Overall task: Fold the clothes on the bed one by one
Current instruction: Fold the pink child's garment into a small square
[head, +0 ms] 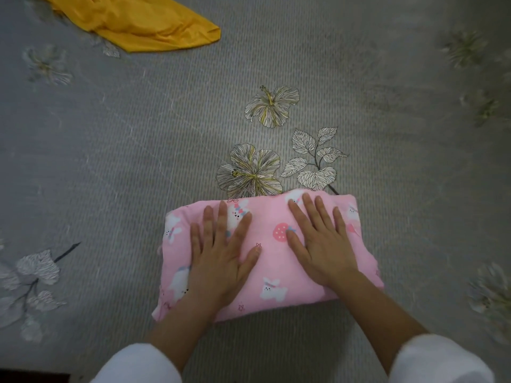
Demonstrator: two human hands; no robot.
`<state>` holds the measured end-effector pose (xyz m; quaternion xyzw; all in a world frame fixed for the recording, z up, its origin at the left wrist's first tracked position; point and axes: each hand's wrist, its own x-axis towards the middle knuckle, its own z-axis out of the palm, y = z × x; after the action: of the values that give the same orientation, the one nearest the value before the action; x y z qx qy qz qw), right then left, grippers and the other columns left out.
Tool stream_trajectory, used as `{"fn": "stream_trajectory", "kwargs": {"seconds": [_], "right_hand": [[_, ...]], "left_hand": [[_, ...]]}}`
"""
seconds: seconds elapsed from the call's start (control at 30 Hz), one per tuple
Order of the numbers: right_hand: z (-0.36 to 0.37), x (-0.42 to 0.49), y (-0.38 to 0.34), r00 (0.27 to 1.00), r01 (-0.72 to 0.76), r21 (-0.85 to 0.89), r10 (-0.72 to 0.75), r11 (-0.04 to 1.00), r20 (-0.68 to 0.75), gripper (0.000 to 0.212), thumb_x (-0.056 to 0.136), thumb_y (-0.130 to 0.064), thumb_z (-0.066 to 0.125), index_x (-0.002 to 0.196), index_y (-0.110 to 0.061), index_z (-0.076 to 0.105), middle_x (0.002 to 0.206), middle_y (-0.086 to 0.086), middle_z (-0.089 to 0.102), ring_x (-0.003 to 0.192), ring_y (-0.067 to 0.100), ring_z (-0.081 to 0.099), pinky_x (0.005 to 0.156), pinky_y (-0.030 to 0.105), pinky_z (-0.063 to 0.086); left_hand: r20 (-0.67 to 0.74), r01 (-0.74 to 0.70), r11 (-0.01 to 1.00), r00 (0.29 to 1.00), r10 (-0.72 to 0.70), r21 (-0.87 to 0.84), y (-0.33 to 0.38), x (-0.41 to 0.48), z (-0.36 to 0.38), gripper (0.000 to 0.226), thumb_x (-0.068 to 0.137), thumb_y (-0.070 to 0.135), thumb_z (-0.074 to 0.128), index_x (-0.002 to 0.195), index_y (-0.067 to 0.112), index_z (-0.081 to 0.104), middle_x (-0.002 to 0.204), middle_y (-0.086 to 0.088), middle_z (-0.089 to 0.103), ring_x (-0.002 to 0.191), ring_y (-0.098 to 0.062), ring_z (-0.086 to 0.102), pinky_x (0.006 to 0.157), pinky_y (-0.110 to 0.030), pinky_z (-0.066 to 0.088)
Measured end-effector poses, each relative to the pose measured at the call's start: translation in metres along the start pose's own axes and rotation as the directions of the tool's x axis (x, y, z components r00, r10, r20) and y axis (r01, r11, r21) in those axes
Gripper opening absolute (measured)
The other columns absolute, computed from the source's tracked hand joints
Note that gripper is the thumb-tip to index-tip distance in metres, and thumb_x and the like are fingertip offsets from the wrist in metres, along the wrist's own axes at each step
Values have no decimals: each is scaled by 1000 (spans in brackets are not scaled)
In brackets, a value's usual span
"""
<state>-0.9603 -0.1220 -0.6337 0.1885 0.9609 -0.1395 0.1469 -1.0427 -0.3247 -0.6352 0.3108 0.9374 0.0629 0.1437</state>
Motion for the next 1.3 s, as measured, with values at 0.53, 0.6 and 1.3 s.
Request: {"fn": "stream_trajectory", "kwargs": {"seconds": [0.53, 0.6, 1.3], "right_hand": [[-20, 1, 29, 974, -198, 289, 222, 936, -50, 65, 89, -23, 56, 148, -33, 29, 158, 1, 20, 145, 21, 17, 115, 40, 10], [-25, -2, 38, 879, -441, 416, 476, 795, 22, 83, 80, -36, 70, 149, -27, 25, 155, 7, 22, 142, 27, 22, 114, 47, 20], [-125, -195, 54, 615, -420, 891, 776, 172, 140, 35, 66, -19, 85, 97, -16, 68, 86, 0, 70, 79, 21, 65, 70, 34, 52]], "left_hand": [[-9, 265, 955, 963, -268, -137, -25, -4, -7, 53, 96, 46, 27, 147, 48, 13, 161, 2, 4, 146, -36, 0, 114, -55, 2], [62, 508, 830, 859, -509, -228, -40, -11, -12, 62, 96, 44, 42, 150, 41, 11, 161, -8, 5, 144, -42, 5, 112, -59, 8], [289, 390, 434, 915, -282, -812, 38, -46, -162, 54, 56, 34, 77, 101, 6, 66, 93, -11, 70, 77, -20, 62, 68, -35, 51]]}}
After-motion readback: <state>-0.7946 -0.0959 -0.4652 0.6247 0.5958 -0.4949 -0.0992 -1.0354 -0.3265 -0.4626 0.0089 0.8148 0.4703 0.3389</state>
